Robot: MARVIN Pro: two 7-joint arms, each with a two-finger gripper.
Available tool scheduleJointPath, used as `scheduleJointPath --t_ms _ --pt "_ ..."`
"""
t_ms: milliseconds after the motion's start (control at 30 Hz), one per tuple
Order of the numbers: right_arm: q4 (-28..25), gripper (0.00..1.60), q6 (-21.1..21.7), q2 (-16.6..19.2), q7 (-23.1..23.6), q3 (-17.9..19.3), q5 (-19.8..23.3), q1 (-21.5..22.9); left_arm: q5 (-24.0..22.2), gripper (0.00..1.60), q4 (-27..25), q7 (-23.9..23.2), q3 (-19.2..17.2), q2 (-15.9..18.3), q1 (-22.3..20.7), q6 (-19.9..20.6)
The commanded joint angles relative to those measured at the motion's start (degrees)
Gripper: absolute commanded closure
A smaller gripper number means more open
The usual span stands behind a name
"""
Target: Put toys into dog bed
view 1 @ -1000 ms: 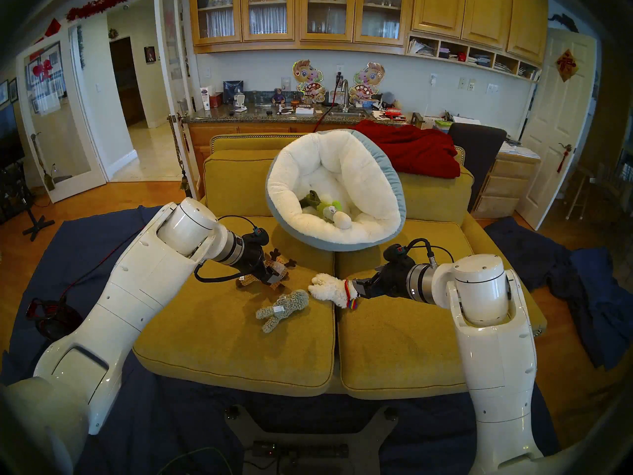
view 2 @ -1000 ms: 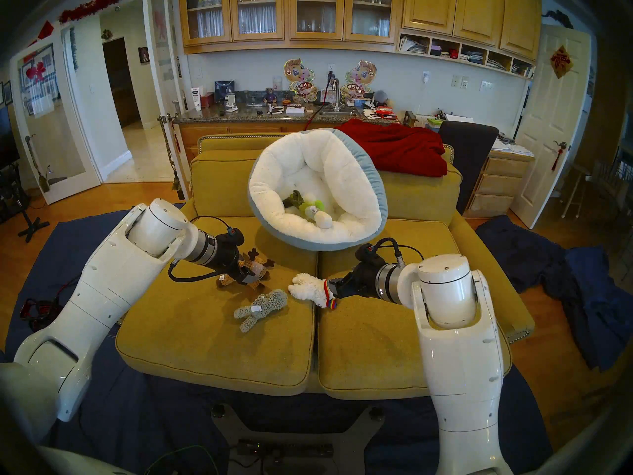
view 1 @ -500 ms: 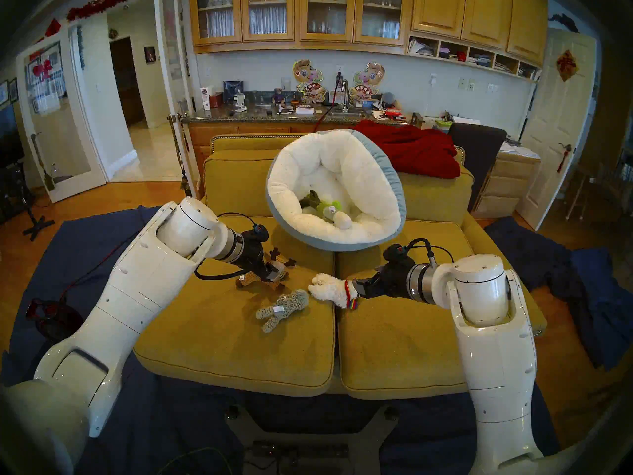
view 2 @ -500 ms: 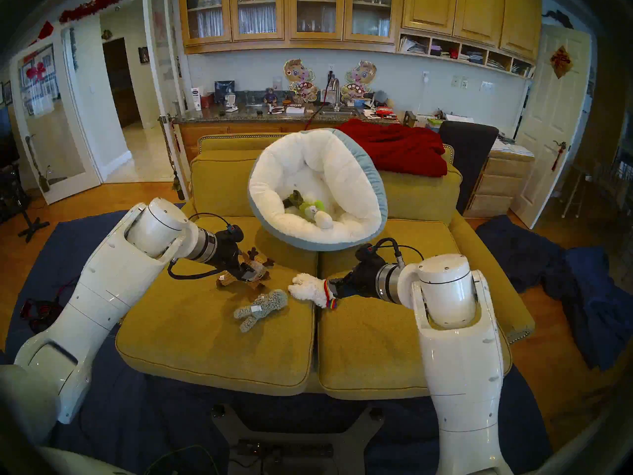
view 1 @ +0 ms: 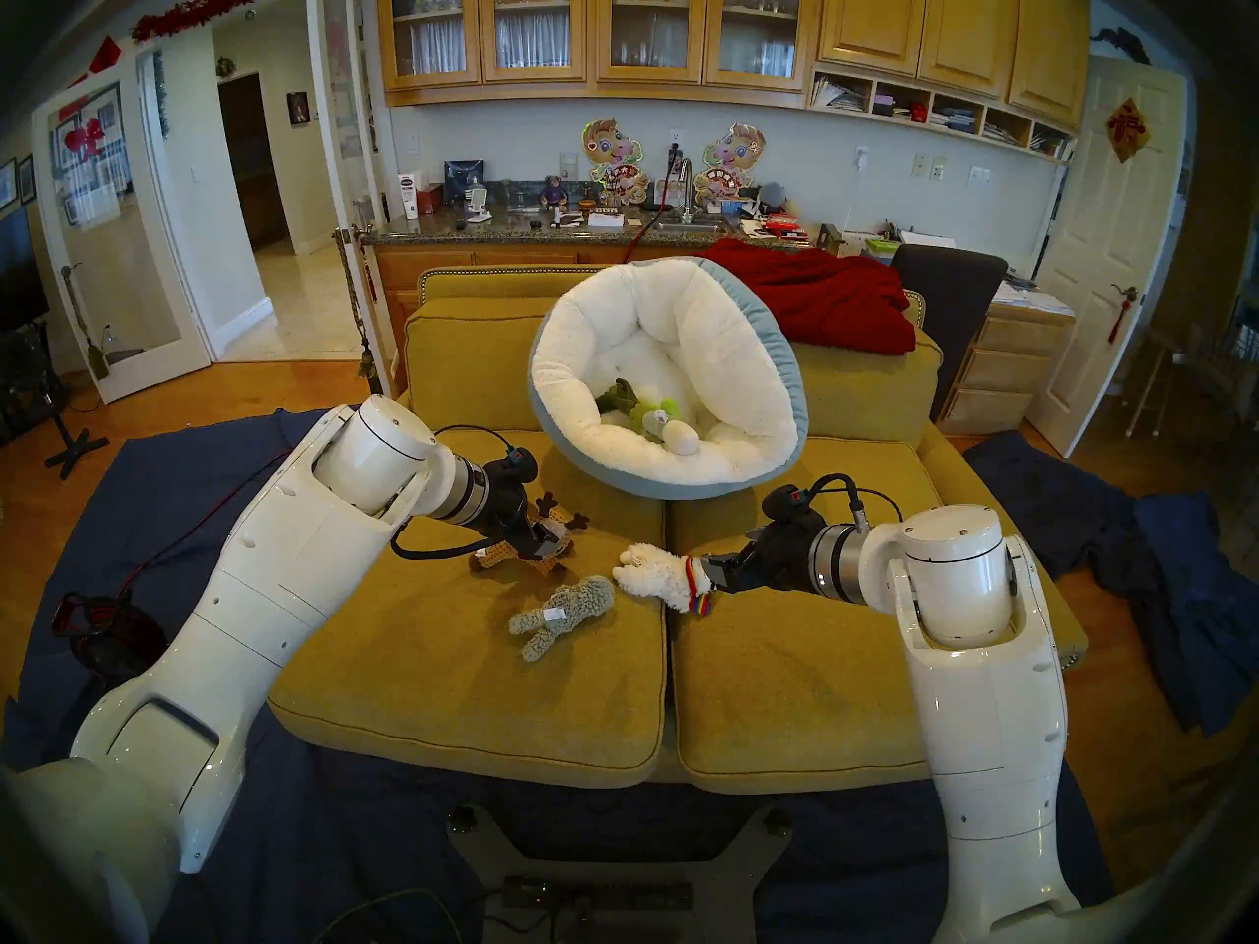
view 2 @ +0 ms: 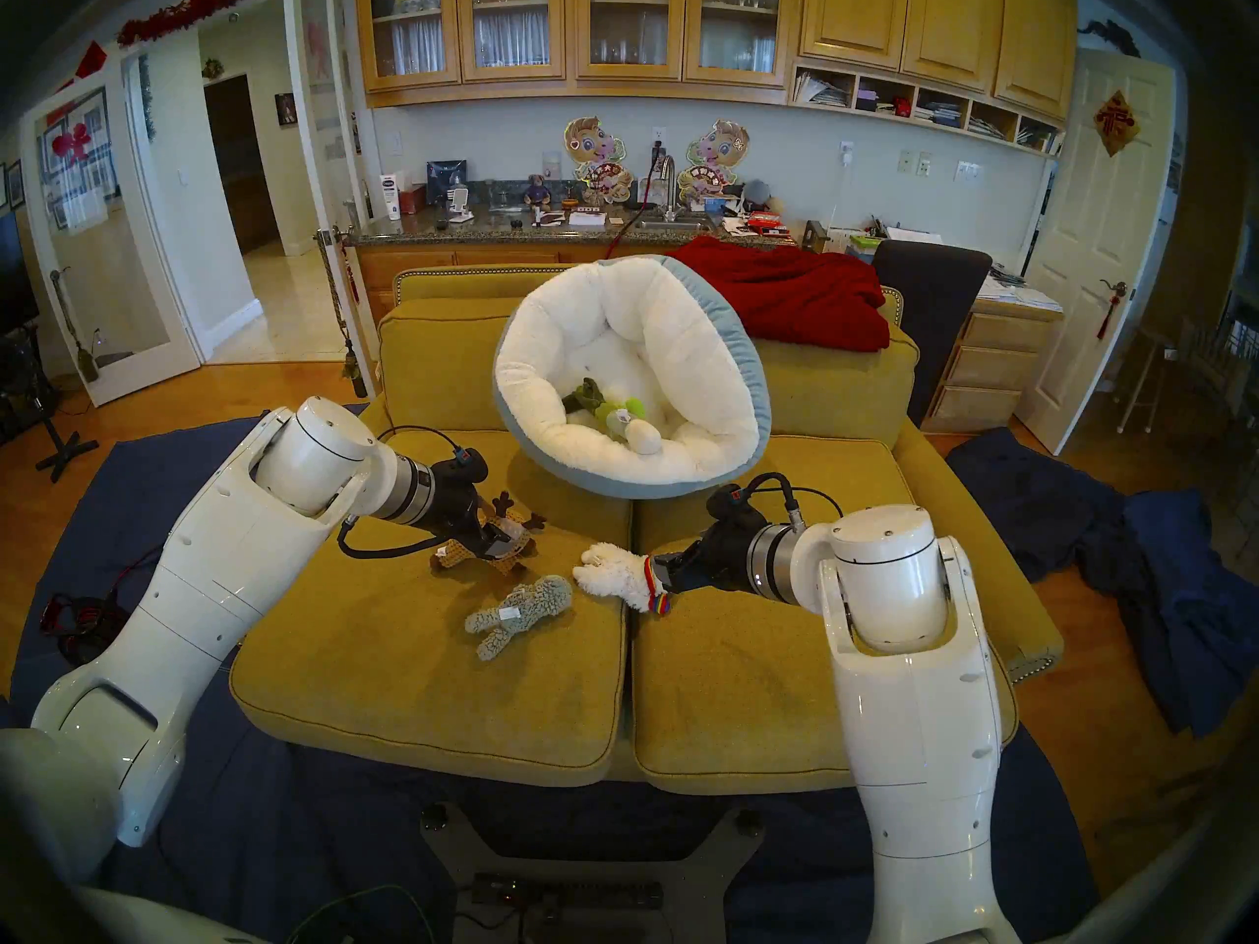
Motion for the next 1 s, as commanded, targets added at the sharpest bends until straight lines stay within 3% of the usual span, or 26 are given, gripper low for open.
scheduleJointPath --t_ms 0,300,367,400,433,467,500,533,567,600,967 --pt "-1.6 0.0 -0.1 -0.1 -0.1 -0.1 0.0 1.1 0.4 0.0 -2.4 0.9 -1.0 0.3 -1.3 1.0" --pt "-1.6 0.0 -0.1 -0.1 -0.1 -0.1 0.0 1.1 0.4 0.01 -3.4 2.2 -1.1 0.3 -0.7 1.4" --pt "-1.5 0.0 0.1 -0.1 -0.1 -0.1 0.0 1.2 0.4 0.28 -3.4 2.3 -1.1 0.3 -0.6 1.3" --pt "-1.5 0.0 0.3 -0.2 -0.1 -0.1 -0.1 1.2 0.3 0.57 -3.4 2.4 -1.1 0.3 -0.6 1.2" --pt "-1.4 0.0 0.5 -0.1 -0.1 -0.1 0.0 1.4 0.3 0.73 -3.4 2.4 -1.1 0.3 -0.6 1.2" --pt "-1.4 0.0 0.5 -0.1 -0.1 -0.1 0.0 1.4 0.3 0.73 -3.4 2.4 -1.1 0.3 -0.6 1.2" --pt "-1.3 0.0 0.6 -0.1 0.0 -0.1 -0.1 1.5 0.3 0.86 -3.4 2.4 -1.2 0.3 -0.5 1.1" --pt "-1.2 0.0 0.8 0.1 0.1 -0.1 -0.1 1.6 0.2 1.22 -3.5 2.5 -1.2 0.3 -0.5 1.1" --pt "-1.2 0.0 0.9 0.2 0.2 -0.2 -0.1 1.7 0.3 1.36 -3.5 2.5 -1.2 0.3 -0.5 1.1" --pt "-1.1 0.0 1.1 0.3 0.3 -0.2 -0.1 1.8 0.3 1.6 -3.5 2.6 -1.2 0.3 -0.5 1.0" --pt "0.1 0.0 3.0 0.7 -0.2 -1.4 0.8 3.4 0.5 1.6 -4.0 3.2 -1.0 0.5 -0.4 1.3"
